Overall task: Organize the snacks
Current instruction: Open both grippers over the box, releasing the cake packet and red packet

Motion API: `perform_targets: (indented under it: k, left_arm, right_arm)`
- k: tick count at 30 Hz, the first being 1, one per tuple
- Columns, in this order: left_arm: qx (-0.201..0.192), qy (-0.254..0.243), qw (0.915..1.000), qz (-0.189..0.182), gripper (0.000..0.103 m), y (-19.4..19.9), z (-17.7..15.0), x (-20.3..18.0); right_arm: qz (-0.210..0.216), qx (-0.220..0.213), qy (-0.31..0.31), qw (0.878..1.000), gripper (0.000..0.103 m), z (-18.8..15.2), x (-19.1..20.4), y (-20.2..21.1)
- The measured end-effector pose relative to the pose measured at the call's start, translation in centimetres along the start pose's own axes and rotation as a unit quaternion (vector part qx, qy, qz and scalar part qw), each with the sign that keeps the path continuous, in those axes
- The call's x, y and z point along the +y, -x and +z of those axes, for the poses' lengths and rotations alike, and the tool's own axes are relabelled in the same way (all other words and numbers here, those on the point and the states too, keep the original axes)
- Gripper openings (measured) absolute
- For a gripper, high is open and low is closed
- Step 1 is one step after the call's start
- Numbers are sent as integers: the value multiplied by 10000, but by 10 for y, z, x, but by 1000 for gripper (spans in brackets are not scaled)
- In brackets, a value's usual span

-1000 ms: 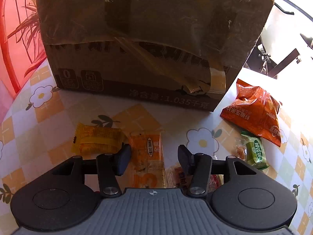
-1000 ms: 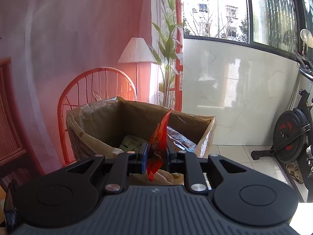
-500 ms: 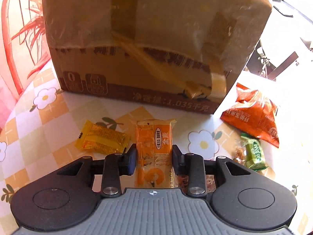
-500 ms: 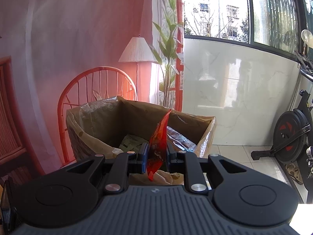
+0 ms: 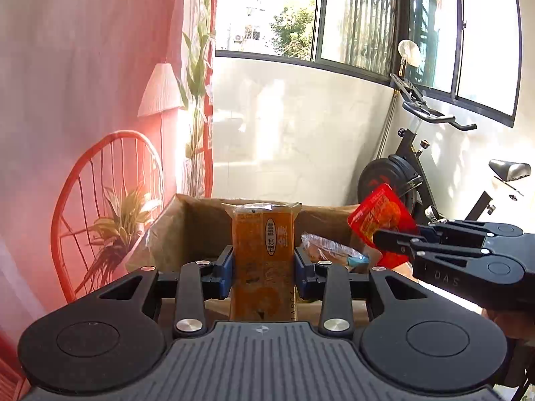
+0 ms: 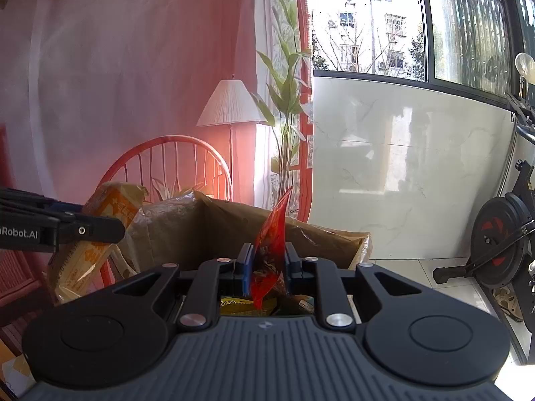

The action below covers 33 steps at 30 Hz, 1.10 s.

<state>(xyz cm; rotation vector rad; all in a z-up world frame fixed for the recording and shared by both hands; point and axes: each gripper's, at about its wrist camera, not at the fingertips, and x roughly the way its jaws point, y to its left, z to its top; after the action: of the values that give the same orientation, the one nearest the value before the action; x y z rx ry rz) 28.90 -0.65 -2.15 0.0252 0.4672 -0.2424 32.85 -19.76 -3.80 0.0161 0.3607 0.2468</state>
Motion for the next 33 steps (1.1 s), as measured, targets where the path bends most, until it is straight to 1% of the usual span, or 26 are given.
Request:
perform_targets:
  k: [3, 6, 9, 13, 15, 16, 17, 18, 19, 21, 25, 27, 28, 30, 33]
  left_arm:
    - [-55, -97, 9999, 97, 38, -21, 18, -3]
    - [-23, -205, 9997, 160, 38, -40, 28, -9]
    - [11, -258, 9995, 204, 38, -55, 30, -15]
    - [218, -257, 9992, 210, 38, -69, 27, -14]
    - [301, -263, 9989, 242, 40, -75, 24, -11]
    - [335, -271, 9987, 273, 47, -76, 23, -11]
    - [371, -272, 9985, 299, 52, -77, 22, -12]
    - [422, -273, 9982, 324, 61, -76, 21, -13]
    - [485, -290, 9978, 352, 66, -73, 22, -13]
    - [620, -381, 9965, 404, 69, -68, 23, -17]
    - [1039, -492, 9928, 345, 70, -51, 23, -24]
    - [1120, -618, 9909, 419, 71, -36, 20, -30]
    - [1154, -655, 9900, 480, 72, -29, 18, -33]
    - [1223, -661, 9891, 485, 74, -18, 12, -37]
    - [1371, -493, 9884, 418, 75, -1, -2, -39]
  right_arm:
    - [-4, 93, -89, 9999, 19, 0, -1, -13]
    - [-24, 190, -140, 9997, 19, -1, -2, -25]
    - [-15, 278, -146, 9995, 19, -1, -3, -36]
    - [-14, 430, -131, 9990, 20, -4, -3, -49]
    - [-47, 491, -174, 9986, 20, -6, -5, -52]
    - [-41, 510, -217, 9985, 23, -7, -7, -52]
    - [-17, 522, -243, 9983, 33, -7, -8, -51]
    - [-19, 524, -254, 9983, 38, -7, -9, -49]
    - [-33, 530, -273, 9982, 47, -7, -9, -46]
    - [-21, 572, -355, 9977, 49, -5, -11, -40]
    - [-37, 773, -501, 9957, 56, -1, -12, -19]
    - [-64, 854, -509, 9950, 63, 0, -13, -7]
    - [-115, 909, -518, 9944, 68, 1, -12, 2]
    - [-172, 969, -561, 9936, 70, -1, -14, 16]
    - [-282, 1092, -642, 9915, 74, -10, -16, 37]
